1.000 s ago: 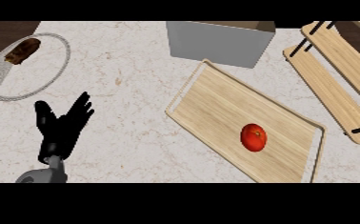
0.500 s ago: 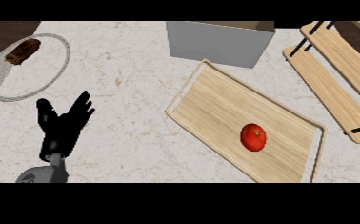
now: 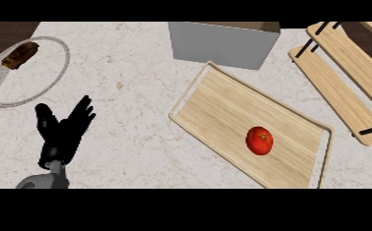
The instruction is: Pick the bell pepper from the tray and place it in the tiered shelf
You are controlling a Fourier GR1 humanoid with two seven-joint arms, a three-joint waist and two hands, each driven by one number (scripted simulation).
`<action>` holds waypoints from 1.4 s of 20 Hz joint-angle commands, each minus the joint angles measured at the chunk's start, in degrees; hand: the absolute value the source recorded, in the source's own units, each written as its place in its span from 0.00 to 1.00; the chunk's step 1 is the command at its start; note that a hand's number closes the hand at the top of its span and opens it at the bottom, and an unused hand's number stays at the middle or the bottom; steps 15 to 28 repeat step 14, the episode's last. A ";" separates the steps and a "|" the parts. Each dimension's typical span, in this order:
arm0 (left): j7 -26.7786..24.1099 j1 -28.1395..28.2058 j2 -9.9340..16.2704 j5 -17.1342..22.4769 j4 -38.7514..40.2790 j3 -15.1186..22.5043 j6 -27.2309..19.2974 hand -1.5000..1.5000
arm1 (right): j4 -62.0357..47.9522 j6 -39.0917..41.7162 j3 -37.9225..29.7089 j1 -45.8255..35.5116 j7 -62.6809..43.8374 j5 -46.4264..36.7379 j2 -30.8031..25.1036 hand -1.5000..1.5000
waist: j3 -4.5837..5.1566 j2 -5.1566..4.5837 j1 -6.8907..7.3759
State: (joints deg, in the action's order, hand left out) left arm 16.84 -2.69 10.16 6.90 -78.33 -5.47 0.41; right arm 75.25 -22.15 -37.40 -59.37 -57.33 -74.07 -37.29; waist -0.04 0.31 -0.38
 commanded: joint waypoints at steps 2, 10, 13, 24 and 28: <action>0.76 -1.12 2.19 2.23 2.24 -2.59 2.13 0.50 | 13.72 1.06 -2.73 4.56 -7.47 -4.03 0.28 0.00 | 0.12 0.21 -1.30; 0.89 0.67 -1.07 -0.46 -0.10 -0.16 -1.36 0.50 | 39.69 16.96 -10.29 14.91 -8.99 2.21 4.70 0.00 | 0.05 0.33 -1.53; -1.87 3.60 0.86 0.83 0.85 -1.57 1.91 0.50 | 46.19 22.34 -16.08 17.60 -7.06 9.41 2.40 0.00 | 0.05 0.32 -1.42; -0.95 2.47 0.82 0.34 0.76 -1.06 1.62 0.50 | 49.03 24.89 -16.63 18.92 -8.28 9.66 3.45 0.00 | 0.05 0.28 -1.39; -0.95 2.47 0.82 0.34 0.76 -1.06 1.62 0.50 | 49.03 24.89 -16.63 18.92 -8.28 9.66 3.45 0.00 | 0.05 0.28 -1.39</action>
